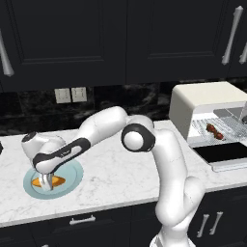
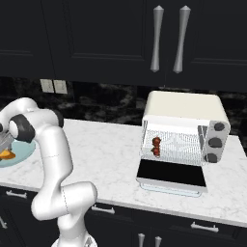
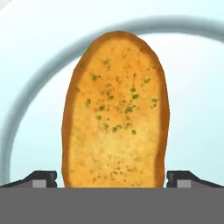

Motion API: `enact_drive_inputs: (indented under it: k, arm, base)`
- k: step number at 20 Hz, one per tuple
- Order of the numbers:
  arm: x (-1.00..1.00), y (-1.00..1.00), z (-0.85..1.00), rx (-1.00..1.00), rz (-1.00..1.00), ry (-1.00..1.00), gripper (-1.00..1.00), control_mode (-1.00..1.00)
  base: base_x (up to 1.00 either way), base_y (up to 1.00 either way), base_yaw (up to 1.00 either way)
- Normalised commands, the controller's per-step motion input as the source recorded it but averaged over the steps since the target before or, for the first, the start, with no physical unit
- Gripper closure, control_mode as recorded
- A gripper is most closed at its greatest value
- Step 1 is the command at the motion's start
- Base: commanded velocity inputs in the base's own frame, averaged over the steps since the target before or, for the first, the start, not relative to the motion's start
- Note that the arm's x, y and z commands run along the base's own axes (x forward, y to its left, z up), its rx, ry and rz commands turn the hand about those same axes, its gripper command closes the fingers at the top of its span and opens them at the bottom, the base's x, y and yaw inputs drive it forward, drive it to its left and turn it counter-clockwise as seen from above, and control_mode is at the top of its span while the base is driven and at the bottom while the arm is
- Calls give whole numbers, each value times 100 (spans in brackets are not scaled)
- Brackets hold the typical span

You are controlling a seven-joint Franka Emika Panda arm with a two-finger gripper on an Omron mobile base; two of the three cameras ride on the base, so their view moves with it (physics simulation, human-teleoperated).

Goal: Pick up the kebab skewer and baguette bread, and place them inside the toaster oven. Close the toaster oven door and start by setting the timer.

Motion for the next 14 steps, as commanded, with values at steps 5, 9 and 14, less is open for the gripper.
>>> enact_drive_inputs:
  k: [5,9,14]
  arm:
    - [7,9,-22,0,0,0,-100,-100]
    - [0,8,-28,1,0,0,100,-100]
    - [-9,-7,-40,6,0,0,100,-100]
  base:
    - [0,0,0]
    - [0,0,0]
    - [0,0,0]
